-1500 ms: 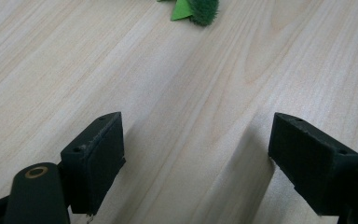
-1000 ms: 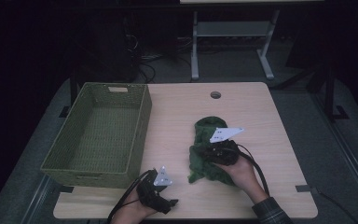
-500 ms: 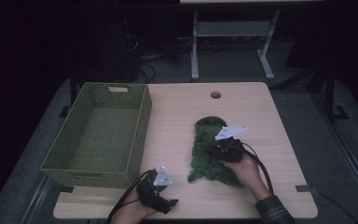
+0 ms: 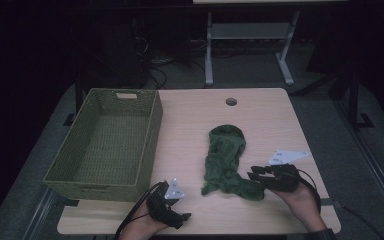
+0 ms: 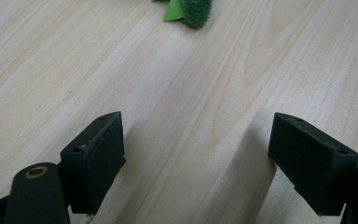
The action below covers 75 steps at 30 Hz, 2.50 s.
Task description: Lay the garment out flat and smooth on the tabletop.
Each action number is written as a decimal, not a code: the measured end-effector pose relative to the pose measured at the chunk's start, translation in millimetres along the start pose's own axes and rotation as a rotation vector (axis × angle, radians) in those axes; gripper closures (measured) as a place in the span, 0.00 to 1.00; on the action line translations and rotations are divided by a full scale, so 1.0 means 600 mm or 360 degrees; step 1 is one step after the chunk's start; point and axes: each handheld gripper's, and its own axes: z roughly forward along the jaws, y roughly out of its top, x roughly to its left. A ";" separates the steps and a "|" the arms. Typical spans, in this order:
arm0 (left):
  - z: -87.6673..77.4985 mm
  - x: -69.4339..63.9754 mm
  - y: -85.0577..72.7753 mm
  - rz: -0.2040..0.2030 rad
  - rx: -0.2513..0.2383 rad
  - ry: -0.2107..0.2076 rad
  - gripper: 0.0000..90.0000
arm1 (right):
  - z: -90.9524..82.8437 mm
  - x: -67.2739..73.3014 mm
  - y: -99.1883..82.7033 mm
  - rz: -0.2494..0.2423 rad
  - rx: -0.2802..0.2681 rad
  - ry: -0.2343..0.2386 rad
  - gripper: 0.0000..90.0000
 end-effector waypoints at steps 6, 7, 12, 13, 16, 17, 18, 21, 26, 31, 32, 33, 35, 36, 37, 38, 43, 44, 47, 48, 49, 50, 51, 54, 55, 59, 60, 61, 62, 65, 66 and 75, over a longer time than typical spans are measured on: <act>0.000 -0.001 0.000 0.0001 0.0002 0.0006 0.20 | -0.036 0.004 -0.056 0.0063 0.0012 0.0007 0.71; 0.000 -0.001 0.000 0.0003 0.0002 0.0007 0.20 | -0.039 0.005 -0.064 0.0070 0.0016 0.0016 0.70; 0.000 -0.001 0.000 0.0002 0.0001 0.0010 0.20 | -0.041 0.016 -0.090 0.0048 0.0080 0.0037 0.67; 0.000 -0.001 0.000 0.0002 0.0001 0.0010 0.20 | -0.040 0.018 -0.092 0.0052 0.0095 0.0038 0.67; 0.001 -0.001 0.000 0.0002 0.0000 0.0010 0.20 | -0.030 0.021 -0.092 0.0030 0.0130 0.0052 0.68; 0.001 -0.001 0.000 0.0002 0.0000 0.0010 0.20 | -0.025 0.022 -0.091 0.0027 0.0145 0.0055 0.72; 0.000 -0.001 0.000 0.0003 0.0000 0.0009 0.20 | -0.022 0.021 -0.091 0.0018 0.0152 0.0050 0.75; 0.000 0.000 0.000 0.0004 0.0000 0.0009 0.20 | -0.021 0.020 -0.090 0.0032 0.0156 0.0060 0.86; 0.001 -0.001 0.000 0.0002 0.0000 0.0009 0.20 | -0.025 0.016 -0.091 0.0058 0.0147 0.0071 0.91; 0.001 0.000 0.000 0.0002 0.0000 0.0009 0.20 | -0.035 0.017 -0.080 0.0047 0.0065 0.0098 0.92; 0.001 0.000 0.000 0.0001 -0.0001 0.0010 0.20 | -0.038 0.018 -0.074 0.0043 0.0048 0.0102 0.92; 0.001 0.000 0.000 0.0001 -0.0001 0.0010 0.20 | -0.040 0.018 -0.069 0.0038 0.0028 0.0107 0.92; 0.001 -0.001 0.000 -0.0002 -0.0004 0.0011 0.20 | -0.042 0.019 -0.056 0.0031 -0.0002 0.0119 0.92; 0.001 -0.001 0.000 -0.0002 -0.0004 0.0011 0.20 | -0.042 0.018 -0.047 0.0022 -0.0026 0.0120 0.92; 0.001 -0.001 0.000 -0.0003 -0.0006 0.0011 0.20 | -0.041 0.018 -0.039 0.0024 -0.0041 0.0129 0.92; 0.001 0.000 0.000 -0.0003 -0.0005 0.0010 0.20 | -0.041 0.018 -0.031 0.0015 -0.0053 0.0135 0.92; 0.001 0.000 0.000 0.0000 -0.0006 0.0009 0.20 | -0.024 0.017 0.006 -0.0032 -0.0083 0.0128 0.92; 0.001 0.000 0.000 0.0001 -0.0005 0.0009 0.20 | -0.016 0.015 0.015 -0.0037 -0.0082 0.0124 0.92; 0.001 0.000 -0.001 0.0004 -0.0012 0.0011 0.20 | 0.005 0.009 0.030 -0.0050 -0.0063 0.0095 0.92; 0.001 0.000 -0.001 0.0006 -0.0011 0.0010 0.20 | 0.013 0.007 0.036 -0.0048 -0.0052 0.0085 0.92; 0.001 0.000 -0.001 0.0007 -0.0010 0.0010 0.20 | 0.020 0.005 0.042 -0.0041 -0.0050 0.0069 0.92; 0.001 0.000 -0.001 0.0001 -0.0010 0.0007 0.20 | 0.029 0.002 0.048 -0.0035 -0.0051 0.0061 0.92; 0.001 0.000 -0.001 0.0000 -0.0011 0.0007 0.20 | 0.035 0.001 0.052 -0.0041 -0.0049 0.0049 0.92; 0.001 0.000 -0.001 -0.0002 -0.0015 0.0006 0.20 | 0.060 -0.003 0.066 -0.0042 -0.0012 0.0005 0.92; 0.001 0.000 -0.001 -0.0002 -0.0015 0.0005 0.20 | 0.069 -0.003 0.070 -0.0044 -0.0002 -0.0002 0.92; 0.001 0.000 -0.001 0.0000 -0.0013 0.0005 0.20 | 0.105 -0.005 0.075 -0.0049 0.0048 -0.0036 0.87; 0.001 0.000 -0.001 0.0001 -0.0013 0.0005 0.20 | 0.111 -0.004 0.075 -0.0046 0.0056 -0.0051 0.82; 0.001 0.000 -0.001 0.0000 -0.0012 0.0006 0.20 | 0.117 -0.005 0.076 -0.0055 0.0061 -0.0073 0.78; 0.001 0.000 -0.001 0.0001 -0.0011 0.0006 0.20 | 0.121 -0.006 0.077 -0.0044 0.0052 -0.0087 0.77; 0.001 0.000 -0.001 0.0007 -0.0005 0.0007 0.20 | 0.117 -0.010 0.084 -0.0040 -0.0013 -0.0120 0.76; 0.000 0.000 -0.001 0.0008 -0.0005 0.0008 0.20 | 0.113 -0.012 0.087 -0.0041 -0.0030 -0.0120 0.76; 0.001 -0.001 0.000 -0.0002 -0.0012 0.0006 0.20 | 0.069 -0.033 0.079 0.0029 -0.0094 -0.0131 0.70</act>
